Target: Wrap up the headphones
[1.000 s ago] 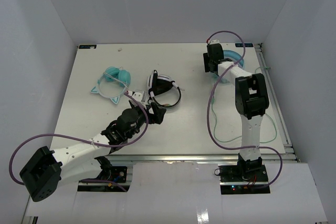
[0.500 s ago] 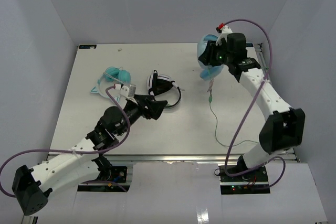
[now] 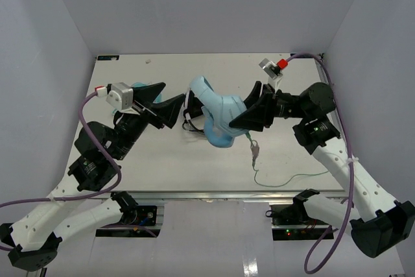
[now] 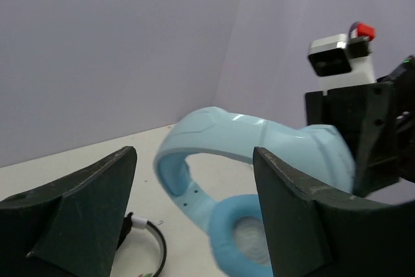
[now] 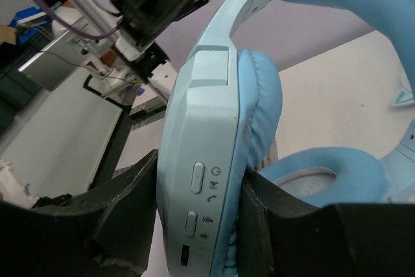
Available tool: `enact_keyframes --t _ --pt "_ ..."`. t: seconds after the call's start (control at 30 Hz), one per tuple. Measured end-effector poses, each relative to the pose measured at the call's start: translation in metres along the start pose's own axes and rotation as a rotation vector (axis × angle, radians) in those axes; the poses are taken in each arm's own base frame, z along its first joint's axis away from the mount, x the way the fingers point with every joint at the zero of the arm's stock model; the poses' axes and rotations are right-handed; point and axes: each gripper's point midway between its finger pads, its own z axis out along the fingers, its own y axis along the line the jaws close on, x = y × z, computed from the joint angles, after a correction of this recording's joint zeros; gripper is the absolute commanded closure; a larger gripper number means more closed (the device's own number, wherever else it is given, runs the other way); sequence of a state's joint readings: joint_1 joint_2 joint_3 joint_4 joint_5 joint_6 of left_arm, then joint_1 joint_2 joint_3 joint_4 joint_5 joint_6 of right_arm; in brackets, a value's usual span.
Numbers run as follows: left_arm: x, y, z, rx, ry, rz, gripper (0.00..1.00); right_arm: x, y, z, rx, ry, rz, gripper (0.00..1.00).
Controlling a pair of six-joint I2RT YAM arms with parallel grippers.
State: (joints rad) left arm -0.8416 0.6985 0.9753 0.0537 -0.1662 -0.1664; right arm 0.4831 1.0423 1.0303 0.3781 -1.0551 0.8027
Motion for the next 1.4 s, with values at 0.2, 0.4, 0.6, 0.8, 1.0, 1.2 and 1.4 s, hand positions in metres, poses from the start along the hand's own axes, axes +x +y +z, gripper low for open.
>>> enact_keyframes --t 0.2,0.4,0.6,0.8,1.0,1.2,1.4 --pt "0.022 0.003 0.004 0.019 0.053 0.102 0.20 0.009 0.051 -0.010 -0.126 -0.018 0.014 0.92" --pt "0.039 -0.018 -0.004 0.182 0.049 0.195 0.22 0.015 0.088 -0.021 -0.219 -0.051 0.064 0.92" --pt "0.046 -0.040 -0.016 0.351 -0.016 0.287 0.21 0.022 0.098 -0.026 -0.250 -0.038 0.176 0.92" --pt "0.057 -0.058 -0.010 0.472 -0.027 0.350 0.21 0.021 0.109 -0.030 -0.256 -0.055 0.182 0.92" --pt "0.071 -0.062 -0.001 0.507 -0.011 0.363 0.22 0.023 0.116 -0.035 -0.257 -0.073 0.174 0.92" --pt "0.058 -0.063 0.002 0.496 -0.079 0.368 0.24 0.029 0.105 -0.034 -0.232 -0.085 0.211 0.92" --pt "0.057 -0.065 0.005 0.499 -0.093 0.367 0.26 0.029 0.090 -0.029 -0.199 -0.096 0.257 0.92"
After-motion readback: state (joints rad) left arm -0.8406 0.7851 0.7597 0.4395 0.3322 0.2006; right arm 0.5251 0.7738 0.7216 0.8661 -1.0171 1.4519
